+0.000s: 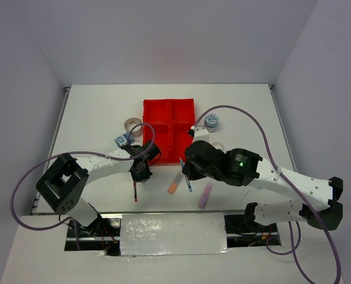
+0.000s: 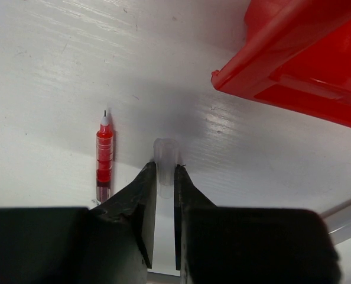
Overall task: Sort the stationery into containers
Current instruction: Close the pen cap on the pen.
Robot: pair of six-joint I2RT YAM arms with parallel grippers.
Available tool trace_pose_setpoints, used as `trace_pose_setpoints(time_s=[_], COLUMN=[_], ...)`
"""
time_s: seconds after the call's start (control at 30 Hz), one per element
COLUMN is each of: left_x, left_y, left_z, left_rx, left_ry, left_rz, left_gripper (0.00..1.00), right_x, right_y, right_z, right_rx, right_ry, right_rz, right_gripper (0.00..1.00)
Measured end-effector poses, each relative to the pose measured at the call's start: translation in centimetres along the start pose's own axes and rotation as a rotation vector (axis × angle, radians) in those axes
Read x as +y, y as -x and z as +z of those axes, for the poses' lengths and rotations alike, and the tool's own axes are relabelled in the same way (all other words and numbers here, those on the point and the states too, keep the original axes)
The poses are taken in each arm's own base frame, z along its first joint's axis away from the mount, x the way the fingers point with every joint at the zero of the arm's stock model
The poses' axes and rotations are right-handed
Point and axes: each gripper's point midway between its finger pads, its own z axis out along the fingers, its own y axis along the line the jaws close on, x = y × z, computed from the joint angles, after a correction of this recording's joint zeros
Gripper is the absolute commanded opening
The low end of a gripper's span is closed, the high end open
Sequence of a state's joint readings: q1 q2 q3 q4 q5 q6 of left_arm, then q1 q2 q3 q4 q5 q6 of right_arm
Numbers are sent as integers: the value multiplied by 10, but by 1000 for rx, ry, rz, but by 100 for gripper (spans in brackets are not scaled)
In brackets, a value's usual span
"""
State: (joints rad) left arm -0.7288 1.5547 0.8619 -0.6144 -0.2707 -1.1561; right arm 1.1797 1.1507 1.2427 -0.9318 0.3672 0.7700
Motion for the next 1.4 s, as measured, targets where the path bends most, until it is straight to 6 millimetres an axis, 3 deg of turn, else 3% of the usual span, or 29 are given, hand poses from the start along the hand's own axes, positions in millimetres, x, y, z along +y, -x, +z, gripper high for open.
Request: trace_pose_setpoints(time_s=[0.13, 0.27, 0.37, 0.5, 0.73, 0.97, 1.13, 1.4], left_x=[-1, -8, -24, -50, -78, -81, -81, -89], left_y=[-1, 3, 18, 42, 56, 63, 69, 70], left_z=[-3, -21, -52, -110, -179, -226, -249, -259], left_rx=[15, 15, -31, -112, -170, -216, -244, -241], left_ry=[-4, -34, -128, -293, -496, -639, -698, -756], left_rz=[11, 31, 15, -14, -25, -52, -65, -64], left_gripper=[0, 0, 0, 0, 0, 0, 0, 0], right_x=[-4, -22, -19, 0, 43, 64, 71, 65], right_y=[-7, -36, -52, -57, -46, -28, -7, 5], right_z=[11, 28, 35, 39, 32, 20, 11, 13], right_rx=[4, 46, 79, 89, 55, -22, -92, -150], right_ry=[40, 55, 105, 217, 380, 423, 428, 380], right_rz=[36, 59, 57, 50, 48, 68, 80, 95], right_gripper=[0, 0, 0, 0, 0, 0, 0, 0])
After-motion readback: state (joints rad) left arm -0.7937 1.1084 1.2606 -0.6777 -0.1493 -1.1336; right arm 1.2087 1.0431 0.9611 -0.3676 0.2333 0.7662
